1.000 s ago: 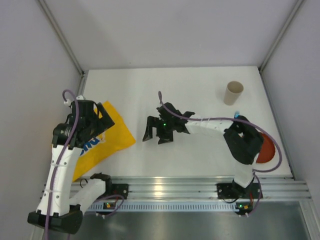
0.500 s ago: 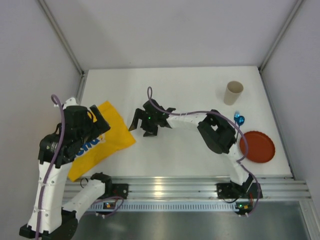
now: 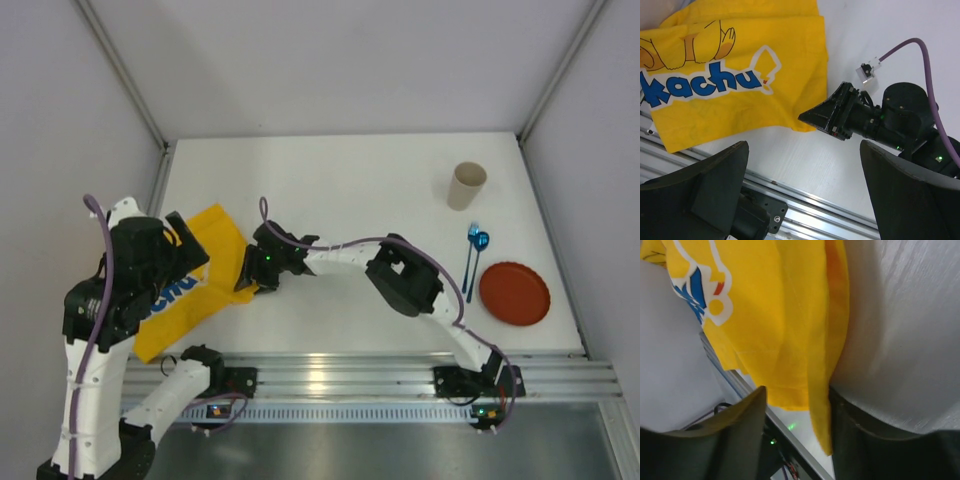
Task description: Set the dinner table for one person
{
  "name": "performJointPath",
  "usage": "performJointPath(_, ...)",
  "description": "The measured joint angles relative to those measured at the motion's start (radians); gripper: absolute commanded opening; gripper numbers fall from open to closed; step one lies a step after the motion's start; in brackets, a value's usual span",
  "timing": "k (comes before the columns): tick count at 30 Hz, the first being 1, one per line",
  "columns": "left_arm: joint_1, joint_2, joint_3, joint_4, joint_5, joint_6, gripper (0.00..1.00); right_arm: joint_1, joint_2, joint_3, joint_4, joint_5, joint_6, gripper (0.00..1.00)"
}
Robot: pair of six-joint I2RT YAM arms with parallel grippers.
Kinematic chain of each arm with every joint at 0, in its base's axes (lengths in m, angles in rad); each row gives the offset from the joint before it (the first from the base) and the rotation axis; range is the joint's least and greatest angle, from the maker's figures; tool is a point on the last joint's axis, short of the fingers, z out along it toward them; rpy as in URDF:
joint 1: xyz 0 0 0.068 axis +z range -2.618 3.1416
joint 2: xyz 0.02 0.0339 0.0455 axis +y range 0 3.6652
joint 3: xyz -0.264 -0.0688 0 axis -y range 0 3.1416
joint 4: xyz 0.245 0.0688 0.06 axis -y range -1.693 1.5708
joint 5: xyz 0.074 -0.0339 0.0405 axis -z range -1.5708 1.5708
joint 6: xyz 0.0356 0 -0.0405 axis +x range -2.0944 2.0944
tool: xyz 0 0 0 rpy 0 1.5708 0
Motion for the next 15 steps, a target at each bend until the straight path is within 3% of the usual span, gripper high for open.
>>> performJointPath(8, 0.0, -0.018, -0.028, -0.007, -0.009, -0.011, 0.98, -0.035, 0.011, -0.015, -0.038, -0.023, -0.042, 0.01)
performJointPath(11, 0.0, -0.022, -0.051, -0.01, -0.016, -0.02, 0.98, -0.085, 0.004, -0.003, -0.094, -0.03, -0.09, 0.0)
performJointPath(15, 0.0, -0.014, -0.059, -0.011, -0.029, -0.037, 0.98, -0.191, 0.004, 0.158, -0.389, 0.066, -0.248, 0.0)
